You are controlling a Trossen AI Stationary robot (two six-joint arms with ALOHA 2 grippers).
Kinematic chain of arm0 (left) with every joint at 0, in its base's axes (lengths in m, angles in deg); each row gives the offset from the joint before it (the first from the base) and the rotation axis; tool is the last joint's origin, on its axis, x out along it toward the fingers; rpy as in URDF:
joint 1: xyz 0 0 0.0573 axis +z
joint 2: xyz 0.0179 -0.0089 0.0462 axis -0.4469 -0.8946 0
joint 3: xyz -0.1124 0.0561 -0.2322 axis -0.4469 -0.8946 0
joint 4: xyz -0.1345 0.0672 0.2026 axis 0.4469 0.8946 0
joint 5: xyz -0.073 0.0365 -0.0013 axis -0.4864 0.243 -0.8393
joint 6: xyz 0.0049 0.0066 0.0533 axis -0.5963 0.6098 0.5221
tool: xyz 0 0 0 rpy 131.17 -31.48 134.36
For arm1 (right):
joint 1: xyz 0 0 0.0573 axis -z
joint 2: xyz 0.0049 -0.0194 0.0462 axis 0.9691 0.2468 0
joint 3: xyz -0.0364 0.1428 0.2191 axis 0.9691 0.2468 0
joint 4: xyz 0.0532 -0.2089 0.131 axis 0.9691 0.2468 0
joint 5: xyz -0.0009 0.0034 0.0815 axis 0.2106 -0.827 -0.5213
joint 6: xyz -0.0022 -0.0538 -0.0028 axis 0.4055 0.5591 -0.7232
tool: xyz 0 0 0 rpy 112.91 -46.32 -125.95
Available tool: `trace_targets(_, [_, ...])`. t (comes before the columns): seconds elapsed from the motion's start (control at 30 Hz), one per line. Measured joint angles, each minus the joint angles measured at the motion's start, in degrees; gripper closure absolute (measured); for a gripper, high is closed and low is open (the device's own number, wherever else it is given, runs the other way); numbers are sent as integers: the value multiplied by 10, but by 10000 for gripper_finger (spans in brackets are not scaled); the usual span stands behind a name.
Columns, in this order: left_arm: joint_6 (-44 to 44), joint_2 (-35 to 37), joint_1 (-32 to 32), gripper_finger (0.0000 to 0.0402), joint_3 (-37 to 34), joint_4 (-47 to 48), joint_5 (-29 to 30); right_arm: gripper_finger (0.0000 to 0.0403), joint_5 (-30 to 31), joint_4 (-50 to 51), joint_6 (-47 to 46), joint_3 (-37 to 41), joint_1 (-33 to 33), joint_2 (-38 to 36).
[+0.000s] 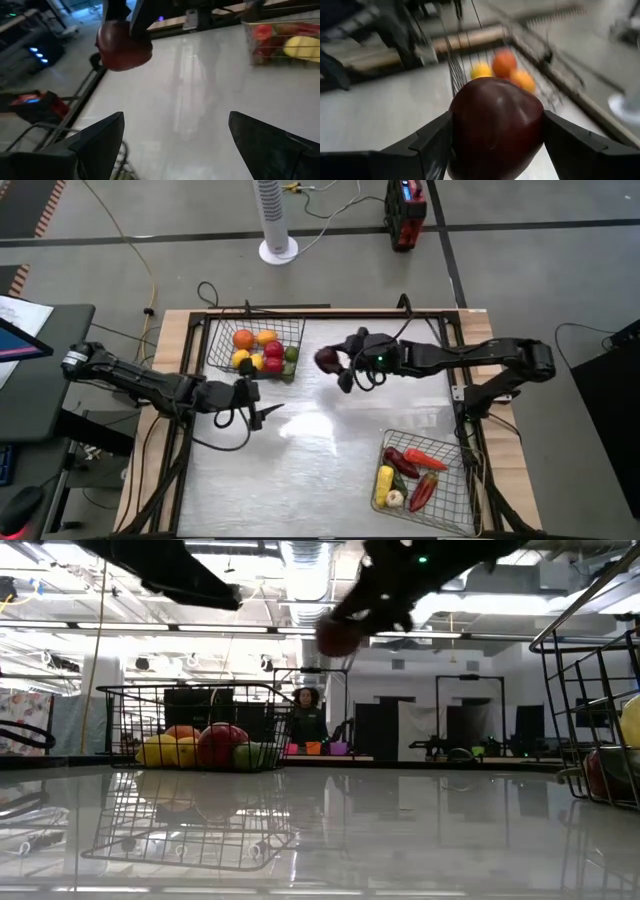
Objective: Sort produce into baskets
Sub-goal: Put the red apple into the black wire basket
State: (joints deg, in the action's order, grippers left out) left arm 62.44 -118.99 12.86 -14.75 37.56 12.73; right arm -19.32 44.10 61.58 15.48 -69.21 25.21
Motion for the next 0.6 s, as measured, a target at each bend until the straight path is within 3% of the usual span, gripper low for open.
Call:
trace_targets(0.13, [-18, 54, -3, 55, -22, -4, 18, 98, -26, -158, 42, -1, 8, 52])
trace_targets(0.23, [-34, 100, -3, 55, -30, -1, 11, 98, -51, -223, 67, -28, 21, 106])
trace_targets(0.47, [-42, 138, -3, 55, -30, 10, -19, 97, -69, -235, 104, -179, 48, 240])
trace_targets(0.6, [-39, 134, -3, 55, -30, 12, -33, 89, -104, -187, 120, -266, 57, 308])
